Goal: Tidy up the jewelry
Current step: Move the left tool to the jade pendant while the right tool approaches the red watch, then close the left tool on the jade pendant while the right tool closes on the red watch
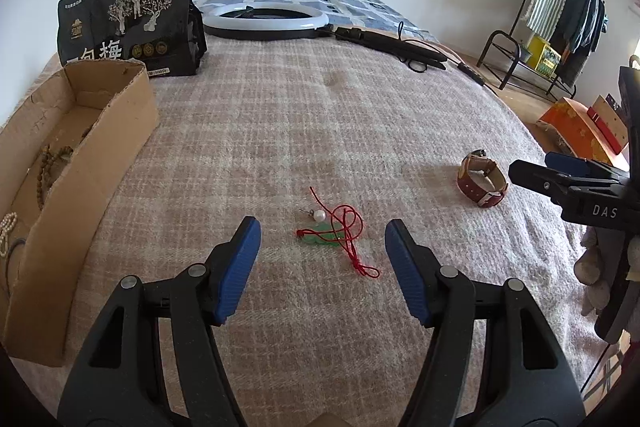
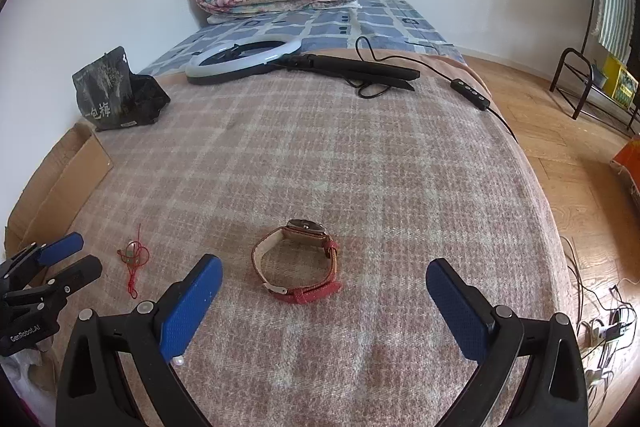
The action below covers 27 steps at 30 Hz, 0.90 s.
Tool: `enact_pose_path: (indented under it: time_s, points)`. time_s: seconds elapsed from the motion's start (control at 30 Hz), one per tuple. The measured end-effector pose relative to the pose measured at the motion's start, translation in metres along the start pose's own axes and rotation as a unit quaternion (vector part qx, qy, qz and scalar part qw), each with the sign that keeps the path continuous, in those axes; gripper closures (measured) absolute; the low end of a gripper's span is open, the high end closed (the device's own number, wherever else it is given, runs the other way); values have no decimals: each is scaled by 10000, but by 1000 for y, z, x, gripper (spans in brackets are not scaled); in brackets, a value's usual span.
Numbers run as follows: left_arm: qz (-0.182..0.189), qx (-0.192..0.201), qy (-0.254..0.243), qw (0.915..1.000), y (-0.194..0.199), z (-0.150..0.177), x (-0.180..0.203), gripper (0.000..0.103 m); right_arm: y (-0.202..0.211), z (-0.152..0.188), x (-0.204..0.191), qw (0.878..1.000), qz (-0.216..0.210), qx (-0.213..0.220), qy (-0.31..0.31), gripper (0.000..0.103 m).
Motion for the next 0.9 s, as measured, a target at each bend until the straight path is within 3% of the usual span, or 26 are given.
enact_pose_path:
  time_s: [0.47,0.57,0.9]
  points:
    - [-123,-123,-146,9997,-28,7,1,37,-32,7,-17,9986,225,8,482,0]
    - [-214,-223,-124,9994,-33,8,0,49,-36,9,-15,9987,238,11,453,0]
    - [-222,-196,-272,9992,-35,11,4,67,-47,11,-14,9985,284,3,462,0]
Point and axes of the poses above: each gripper's, at about its wrist camera, not at the fingertips, and y roughly against the way its jaws point, x to its right, z to its underside, the point moved 2 cm from there along -y, roughly the way its jaws point, and after that the axes turned 1 degree about -x, right-handed, at the moved point
